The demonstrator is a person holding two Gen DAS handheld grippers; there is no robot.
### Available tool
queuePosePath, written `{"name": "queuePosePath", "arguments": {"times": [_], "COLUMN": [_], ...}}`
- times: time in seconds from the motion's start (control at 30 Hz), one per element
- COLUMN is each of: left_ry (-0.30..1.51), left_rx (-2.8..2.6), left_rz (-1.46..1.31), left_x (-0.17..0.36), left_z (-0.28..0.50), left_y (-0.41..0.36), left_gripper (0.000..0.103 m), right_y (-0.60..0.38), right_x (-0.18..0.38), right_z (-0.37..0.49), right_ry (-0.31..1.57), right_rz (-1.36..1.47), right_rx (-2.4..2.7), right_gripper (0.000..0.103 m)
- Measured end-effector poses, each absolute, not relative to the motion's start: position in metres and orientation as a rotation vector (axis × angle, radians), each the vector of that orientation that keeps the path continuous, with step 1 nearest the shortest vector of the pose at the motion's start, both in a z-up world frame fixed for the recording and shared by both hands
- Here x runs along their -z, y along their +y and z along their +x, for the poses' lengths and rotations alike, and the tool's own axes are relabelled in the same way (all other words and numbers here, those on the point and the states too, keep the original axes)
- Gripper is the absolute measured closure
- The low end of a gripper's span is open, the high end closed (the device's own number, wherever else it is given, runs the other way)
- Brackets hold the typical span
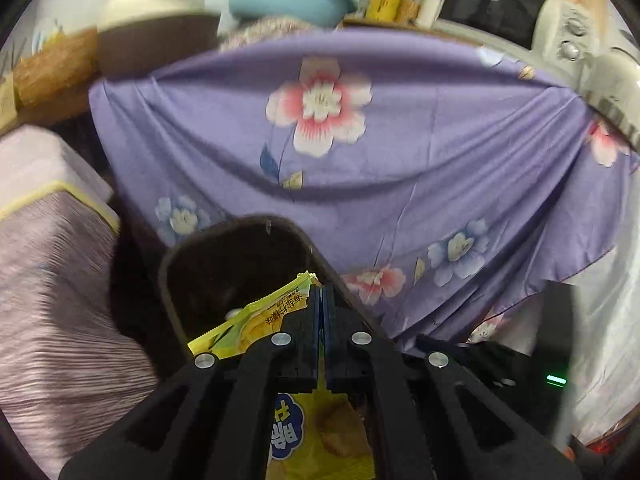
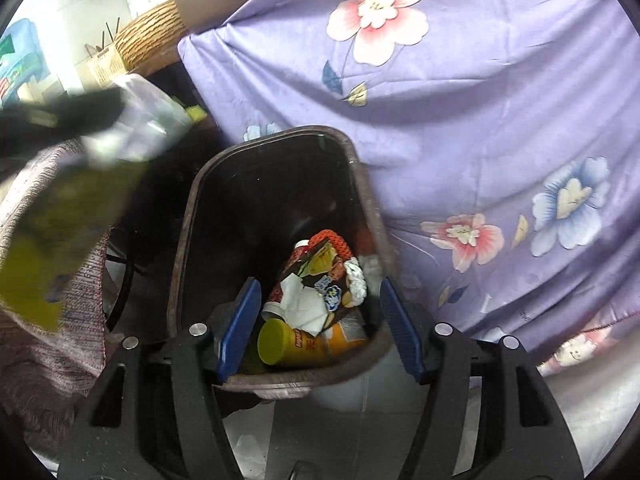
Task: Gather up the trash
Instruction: 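Open the left tool over the bin to drop the yellow chip bag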
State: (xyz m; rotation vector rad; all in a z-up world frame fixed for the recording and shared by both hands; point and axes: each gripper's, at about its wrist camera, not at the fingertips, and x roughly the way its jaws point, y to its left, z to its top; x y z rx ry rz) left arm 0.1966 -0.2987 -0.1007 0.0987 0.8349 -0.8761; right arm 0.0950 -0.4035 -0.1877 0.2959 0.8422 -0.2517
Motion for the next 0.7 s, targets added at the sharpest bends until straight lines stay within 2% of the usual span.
{"name": "queuePosePath", "arguments": {"times": [0.2, 0.47, 0.53, 0.6, 0.67, 0.7], "left_ry": [0.924, 0.94, 0.944, 0.926, 0.896, 0.89], "left_rx": [0.867, 0.859, 0.86, 0.857, 0.853, 0.854], "left_rz": [0.099, 0.121, 0.126, 0.114, 0.088, 0.072], "left_x": [0.134, 0.149, 0.149, 0.146, 0.14, 0.136], "left_z": [0.216, 0.224, 0.225, 0.224, 0.221, 0.219], "left_y": [-0.314, -0.33, -0.331, -0.329, -0.323, -0.32], "left_gripper": [0.1, 0.098, 0.089, 0.055, 0.042, 0.042], "right_y": [-0.411, -0.419, -0.419, -0.418, -0.418, -0.417], "right_x": [0.183, 0.187, 0.187, 0.188, 0.188, 0.188], "right_z": [0.074, 0.06, 0.058, 0.056, 0.055, 0.054], "right_ry": [0.831, 0.832, 0.832, 0.836, 0.84, 0.841], "right_rz": [0.304, 0.339, 0.341, 0.341, 0.343, 0.344], "right_rx": [0.274, 0.296, 0.299, 0.302, 0.302, 0.303], "right_gripper": [0.04, 0.04, 0.04, 0.04, 0.04, 0.04]}}
